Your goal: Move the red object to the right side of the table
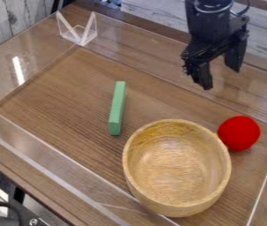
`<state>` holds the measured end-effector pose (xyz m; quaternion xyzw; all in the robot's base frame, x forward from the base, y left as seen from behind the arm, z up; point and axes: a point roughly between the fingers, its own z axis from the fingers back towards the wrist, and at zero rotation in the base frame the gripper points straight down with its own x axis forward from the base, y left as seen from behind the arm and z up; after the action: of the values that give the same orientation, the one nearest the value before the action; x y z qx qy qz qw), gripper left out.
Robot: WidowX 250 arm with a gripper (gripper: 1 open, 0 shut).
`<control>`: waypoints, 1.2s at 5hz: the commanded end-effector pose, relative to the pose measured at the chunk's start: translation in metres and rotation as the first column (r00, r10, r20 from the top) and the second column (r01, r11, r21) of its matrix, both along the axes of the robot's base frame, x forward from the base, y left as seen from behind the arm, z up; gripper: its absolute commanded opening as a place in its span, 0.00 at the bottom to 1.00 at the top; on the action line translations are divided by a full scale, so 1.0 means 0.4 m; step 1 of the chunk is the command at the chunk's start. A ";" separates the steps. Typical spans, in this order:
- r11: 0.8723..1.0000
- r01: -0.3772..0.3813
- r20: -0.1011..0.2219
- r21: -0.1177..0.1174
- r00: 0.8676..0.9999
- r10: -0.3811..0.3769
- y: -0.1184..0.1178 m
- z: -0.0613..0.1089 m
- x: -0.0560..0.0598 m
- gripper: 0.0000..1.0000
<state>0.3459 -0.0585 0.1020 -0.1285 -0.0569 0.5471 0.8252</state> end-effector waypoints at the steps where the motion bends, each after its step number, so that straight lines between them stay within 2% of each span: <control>1: 1.000 -0.009 0.056 0.004 0.998 0.009 -0.006 0.026 0.023 1.00; 2: 1.000 -0.015 0.050 0.011 0.999 0.014 -0.004 0.008 0.021 1.00; 4: 0.998 -0.052 0.039 0.019 0.998 0.051 -0.036 0.000 0.022 1.00; 6: 0.993 -0.115 0.027 0.025 0.993 0.115 -0.037 -0.001 0.043 1.00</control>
<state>0.3548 -0.0687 0.0828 -0.1001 -0.0618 0.5943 0.7956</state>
